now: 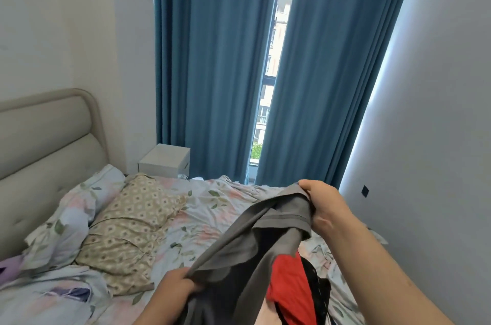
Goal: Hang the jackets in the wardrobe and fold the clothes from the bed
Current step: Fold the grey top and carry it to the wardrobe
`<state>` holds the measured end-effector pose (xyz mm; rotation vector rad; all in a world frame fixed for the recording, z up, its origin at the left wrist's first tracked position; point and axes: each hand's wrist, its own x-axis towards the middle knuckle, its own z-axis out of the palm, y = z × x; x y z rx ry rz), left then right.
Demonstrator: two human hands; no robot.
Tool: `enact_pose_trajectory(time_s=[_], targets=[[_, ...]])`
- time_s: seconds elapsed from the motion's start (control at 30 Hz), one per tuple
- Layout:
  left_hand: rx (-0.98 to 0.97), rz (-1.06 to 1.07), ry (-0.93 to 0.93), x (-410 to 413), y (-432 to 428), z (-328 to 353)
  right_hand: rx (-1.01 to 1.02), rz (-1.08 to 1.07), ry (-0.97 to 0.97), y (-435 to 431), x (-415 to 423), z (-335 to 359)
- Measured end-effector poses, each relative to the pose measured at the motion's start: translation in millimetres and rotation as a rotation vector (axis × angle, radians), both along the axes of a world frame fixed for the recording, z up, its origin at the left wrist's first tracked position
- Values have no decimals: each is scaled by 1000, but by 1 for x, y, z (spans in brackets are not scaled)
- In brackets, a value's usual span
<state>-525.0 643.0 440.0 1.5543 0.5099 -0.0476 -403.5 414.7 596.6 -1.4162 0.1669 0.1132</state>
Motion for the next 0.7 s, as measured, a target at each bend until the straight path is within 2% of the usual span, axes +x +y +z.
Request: enact_pose_trajectory(time_s=[0.03,0.1,0.2,0.27,0.3,0.37,0.4,0.47,0.5,0.53,0.6,0.7], targets=[[-46,-5,-8,0,3,9,51,-28,45,-6,5,-1],[-282,-10,2,1,-3,35,20,-17,21,-13,15,-7],[-569,57,-34,14,-16,70,-287,6,-140,-8,9,-24],[-663,103,-120,21,-25,92,-377,42,-238,-7,-7,-47],[-687,140,-162,25,-28,104,-347,100,-288,-4,-19,-54],[-698,226,-236,33,-31,121,-324,314,-292,5,-39,-70],[-697,250,-267,36,-33,128,-392,462,-303,11,-48,-77],[-709,286,-308,38,-36,138,-651,842,-301,16,-61,-88],[-727,307,-327,38,-36,142,-742,888,-285,16,-59,-93],[-753,317,-345,38,-35,145,-706,869,-274,16,-58,-92],[-766,336,-367,36,-31,148,-500,715,-317,10,-53,-91],[-695,398,-419,32,-16,150,-285,552,-255,-7,-37,-86]])
